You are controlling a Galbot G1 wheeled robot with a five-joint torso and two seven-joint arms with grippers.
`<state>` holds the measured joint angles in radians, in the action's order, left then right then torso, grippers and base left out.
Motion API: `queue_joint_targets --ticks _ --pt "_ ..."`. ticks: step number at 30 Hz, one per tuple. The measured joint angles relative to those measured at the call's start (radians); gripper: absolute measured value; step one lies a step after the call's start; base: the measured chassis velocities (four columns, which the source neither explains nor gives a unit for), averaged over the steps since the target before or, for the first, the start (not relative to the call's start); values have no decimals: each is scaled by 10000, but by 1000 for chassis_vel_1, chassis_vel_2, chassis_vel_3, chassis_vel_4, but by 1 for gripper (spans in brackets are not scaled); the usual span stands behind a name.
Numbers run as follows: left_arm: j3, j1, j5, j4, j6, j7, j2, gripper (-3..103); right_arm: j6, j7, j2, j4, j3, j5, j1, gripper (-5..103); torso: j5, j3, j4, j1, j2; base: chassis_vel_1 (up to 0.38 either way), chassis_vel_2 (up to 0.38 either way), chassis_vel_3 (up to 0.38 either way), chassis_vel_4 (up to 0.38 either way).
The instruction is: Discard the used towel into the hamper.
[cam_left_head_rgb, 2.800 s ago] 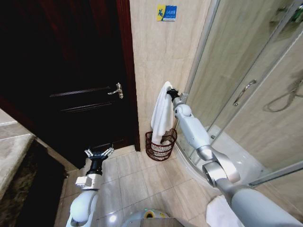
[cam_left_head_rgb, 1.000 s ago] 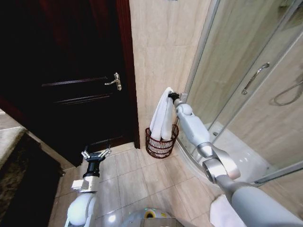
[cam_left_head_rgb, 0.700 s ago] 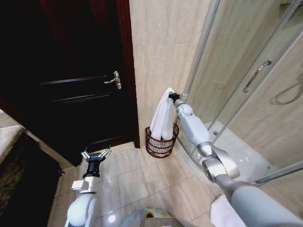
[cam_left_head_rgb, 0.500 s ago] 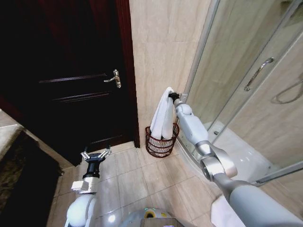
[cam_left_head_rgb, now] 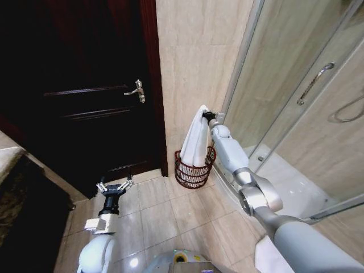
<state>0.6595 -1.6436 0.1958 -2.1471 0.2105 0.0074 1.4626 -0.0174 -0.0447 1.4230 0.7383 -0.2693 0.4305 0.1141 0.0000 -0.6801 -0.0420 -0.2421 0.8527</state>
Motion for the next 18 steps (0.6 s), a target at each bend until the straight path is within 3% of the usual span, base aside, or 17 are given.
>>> queue_joint_targets --ticks 18 --pt "-12 18 -22 -21 89 18 5 100 -379 -277 351 -856 -641 -662 -280 3 0 435 0 361 -792 0 0 0 0"
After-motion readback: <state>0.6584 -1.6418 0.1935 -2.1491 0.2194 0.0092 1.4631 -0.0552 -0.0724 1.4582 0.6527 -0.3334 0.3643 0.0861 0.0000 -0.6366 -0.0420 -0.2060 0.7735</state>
